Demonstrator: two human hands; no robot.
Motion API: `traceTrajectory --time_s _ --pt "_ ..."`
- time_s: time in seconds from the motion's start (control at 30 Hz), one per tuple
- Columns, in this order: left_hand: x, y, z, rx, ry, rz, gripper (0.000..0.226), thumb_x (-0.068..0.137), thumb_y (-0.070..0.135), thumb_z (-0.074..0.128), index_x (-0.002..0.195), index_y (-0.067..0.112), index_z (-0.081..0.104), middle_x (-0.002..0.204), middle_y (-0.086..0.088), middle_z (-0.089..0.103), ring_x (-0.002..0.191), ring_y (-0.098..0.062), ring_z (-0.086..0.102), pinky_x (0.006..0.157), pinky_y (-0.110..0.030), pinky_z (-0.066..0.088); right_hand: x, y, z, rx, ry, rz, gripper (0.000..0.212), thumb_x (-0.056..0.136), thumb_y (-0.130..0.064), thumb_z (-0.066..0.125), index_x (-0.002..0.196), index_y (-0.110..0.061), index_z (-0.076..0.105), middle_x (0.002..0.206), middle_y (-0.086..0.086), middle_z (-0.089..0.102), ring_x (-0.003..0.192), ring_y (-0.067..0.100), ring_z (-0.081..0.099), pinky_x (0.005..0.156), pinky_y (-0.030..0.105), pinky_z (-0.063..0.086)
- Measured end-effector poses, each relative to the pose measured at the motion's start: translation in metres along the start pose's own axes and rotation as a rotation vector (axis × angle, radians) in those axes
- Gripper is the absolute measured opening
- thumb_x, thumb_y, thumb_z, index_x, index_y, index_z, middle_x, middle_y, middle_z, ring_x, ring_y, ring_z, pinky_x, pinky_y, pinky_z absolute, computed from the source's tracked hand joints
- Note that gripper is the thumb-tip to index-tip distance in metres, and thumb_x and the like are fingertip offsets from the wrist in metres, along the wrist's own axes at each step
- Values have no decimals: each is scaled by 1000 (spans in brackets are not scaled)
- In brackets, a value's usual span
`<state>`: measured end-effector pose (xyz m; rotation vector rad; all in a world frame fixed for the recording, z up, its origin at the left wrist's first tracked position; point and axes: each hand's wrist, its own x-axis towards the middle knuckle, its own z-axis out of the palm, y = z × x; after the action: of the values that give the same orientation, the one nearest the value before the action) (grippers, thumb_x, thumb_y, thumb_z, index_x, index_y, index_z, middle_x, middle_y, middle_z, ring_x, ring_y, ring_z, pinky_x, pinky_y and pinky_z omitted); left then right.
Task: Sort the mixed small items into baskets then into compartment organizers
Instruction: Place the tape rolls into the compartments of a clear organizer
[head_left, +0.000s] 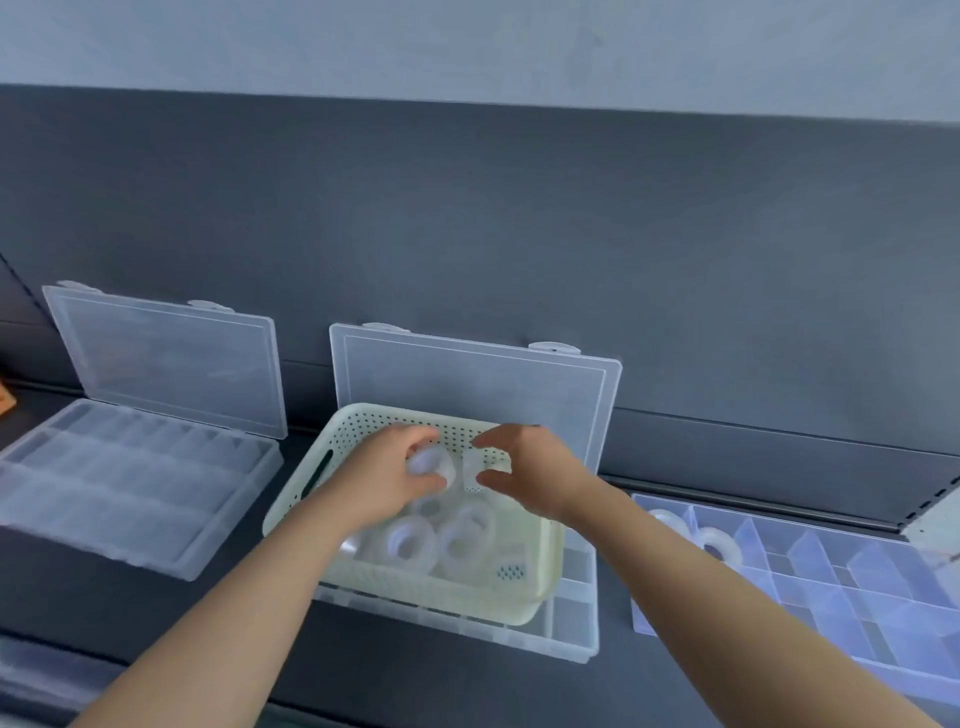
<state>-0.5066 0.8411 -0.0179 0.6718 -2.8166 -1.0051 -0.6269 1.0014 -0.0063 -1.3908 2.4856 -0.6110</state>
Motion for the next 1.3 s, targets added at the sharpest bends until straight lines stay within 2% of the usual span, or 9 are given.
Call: traceTrajectory --time_s 0.2,0.33,0.47,0.6,0.7,0.83,1.0,1.13,1.3 --pt "-10 -17 -44 -902 16 -262 26 94 9 40 108 7 63 105 -12 55 91 -26 59 80 -39 55 19 -6 28 -179 -49 28 53 87 -31 64 137 -26 48 139 -1 45 125 18 45 101 30 40" --pt "8 -20 -37 -568 56 -297 31 79 31 72 92 5 61 79 -9 59 67 -19 57 63 -27 47 20 -3 35 -156 -9 43 46 83 -30 69 128 -27 57 129 -1 46 121 18 44 98 28 40" --pt "23 -24 -24 -13 86 -236 33 74 34 76 96 19 57 95 5 54 79 -15 54 66 -24 41 18 1 36 -150 40 24 23 82 -33 70 103 -27 65 120 -8 58 115 15 47 91 25 40" --pt "30 -26 -15 59 63 -235 30 73 30 73 93 30 50 92 8 50 75 -16 49 71 -26 40 9 3 25 3 91 95 17 77 -35 75 90 -27 67 108 -11 61 101 10 56 88 26 46" --pt "24 -23 -17 -20 98 -214 42 73 28 74 112 29 59 109 13 56 90 -10 55 69 -24 40 -10 6 8 298 166 160 15 73 -33 80 79 -31 66 96 -9 65 91 8 61 86 32 52" --pt "6 8 -18 -344 176 -105 38 73 26 79 107 33 63 108 17 62 95 -4 59 64 -22 44 -47 20 -21 536 323 226 17 72 -24 82 74 -30 66 92 -3 70 84 9 66 79 27 56" --pt "-7 80 13 -646 112 25 35 69 31 83 100 39 68 98 22 69 98 -10 64 80 -36 55 -107 72 -60 524 453 336 7 79 -22 76 82 -19 71 81 -3 73 62 2 64 59 16 48" --pt "-10 130 61 -642 66 75 32 72 30 80 101 39 69 96 22 69 91 -7 64 83 -32 52 -145 132 -71 382 450 437 8 79 -24 76 81 -17 71 72 6 69 50 5 50 53 11 41" --pt "-10 160 115 -585 40 38 32 76 22 77 104 34 69 93 19 69 86 -1 63 73 -22 50 -163 182 -60 254 334 455 11 78 -27 77 79 -25 67 82 -10 66 72 4 58 61 8 42"
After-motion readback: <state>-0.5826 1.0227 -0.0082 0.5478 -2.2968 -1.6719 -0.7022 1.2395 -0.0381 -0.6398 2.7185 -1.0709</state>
